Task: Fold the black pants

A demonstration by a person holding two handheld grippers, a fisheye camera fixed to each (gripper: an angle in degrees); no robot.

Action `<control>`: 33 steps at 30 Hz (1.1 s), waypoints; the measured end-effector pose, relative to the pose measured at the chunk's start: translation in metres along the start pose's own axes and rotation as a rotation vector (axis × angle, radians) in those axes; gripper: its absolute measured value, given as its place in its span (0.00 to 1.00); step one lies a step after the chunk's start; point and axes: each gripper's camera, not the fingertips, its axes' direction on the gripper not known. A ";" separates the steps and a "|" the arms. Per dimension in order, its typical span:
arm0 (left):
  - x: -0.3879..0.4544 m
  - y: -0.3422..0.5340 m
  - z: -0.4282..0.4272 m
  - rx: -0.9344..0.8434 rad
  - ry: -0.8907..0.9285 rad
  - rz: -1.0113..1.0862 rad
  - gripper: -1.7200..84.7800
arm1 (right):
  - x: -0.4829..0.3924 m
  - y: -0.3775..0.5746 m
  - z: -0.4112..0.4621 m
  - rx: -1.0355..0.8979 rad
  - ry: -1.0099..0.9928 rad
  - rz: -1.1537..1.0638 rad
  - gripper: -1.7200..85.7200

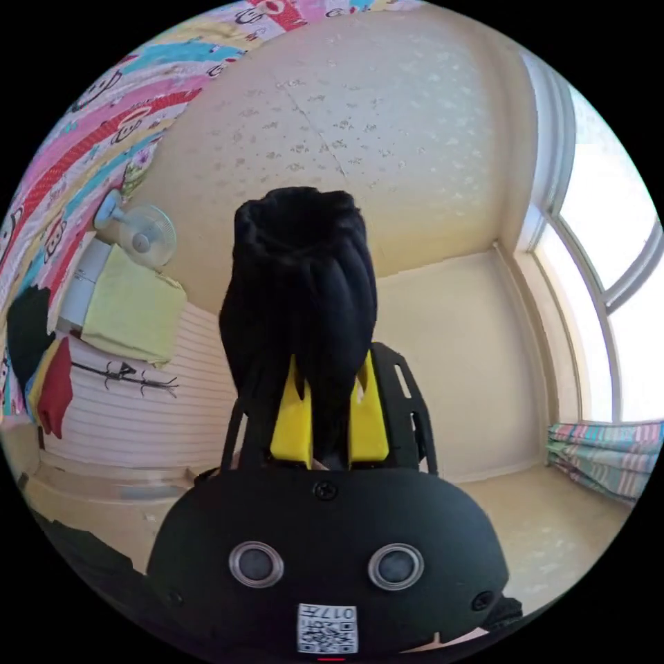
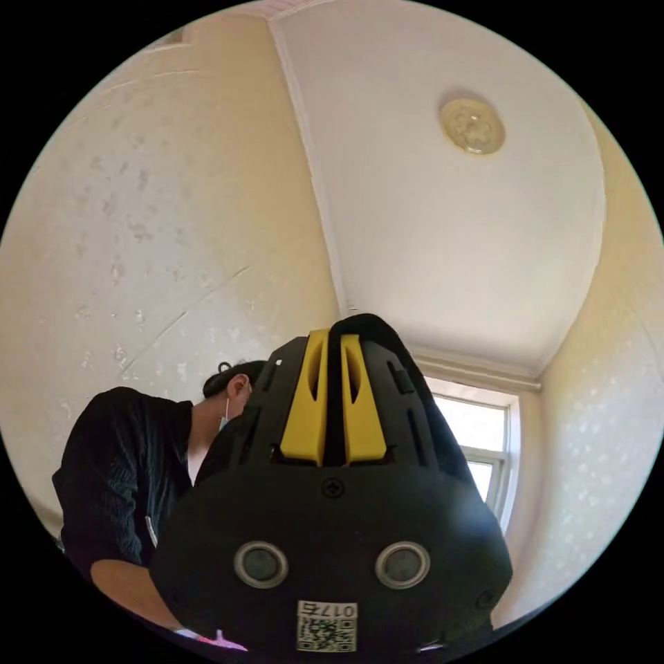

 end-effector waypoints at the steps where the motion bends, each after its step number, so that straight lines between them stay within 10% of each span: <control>1: 0.006 0.002 0.002 0.006 0.046 0.012 0.09 | -0.012 0.006 -0.026 -0.064 0.112 -0.003 0.05; 13: 0.210 0.078 0.160 -0.474 -0.434 0.933 0.06 | -0.168 0.251 -0.301 -0.285 1.365 1.239 0.11; 19: 0.221 0.183 0.273 -0.567 -0.865 1.346 0.05 | -0.162 0.263 -0.270 -0.095 1.082 1.031 0.13; 24: 0.162 0.280 0.346 -0.412 -1.358 1.679 0.05 | -0.072 0.278 -0.132 -0.493 0.873 0.933 0.23; 33: 0.119 0.354 0.378 -0.306 -1.588 1.823 0.06 | -0.067 0.385 0.105 -0.995 0.937 0.292 0.23</control>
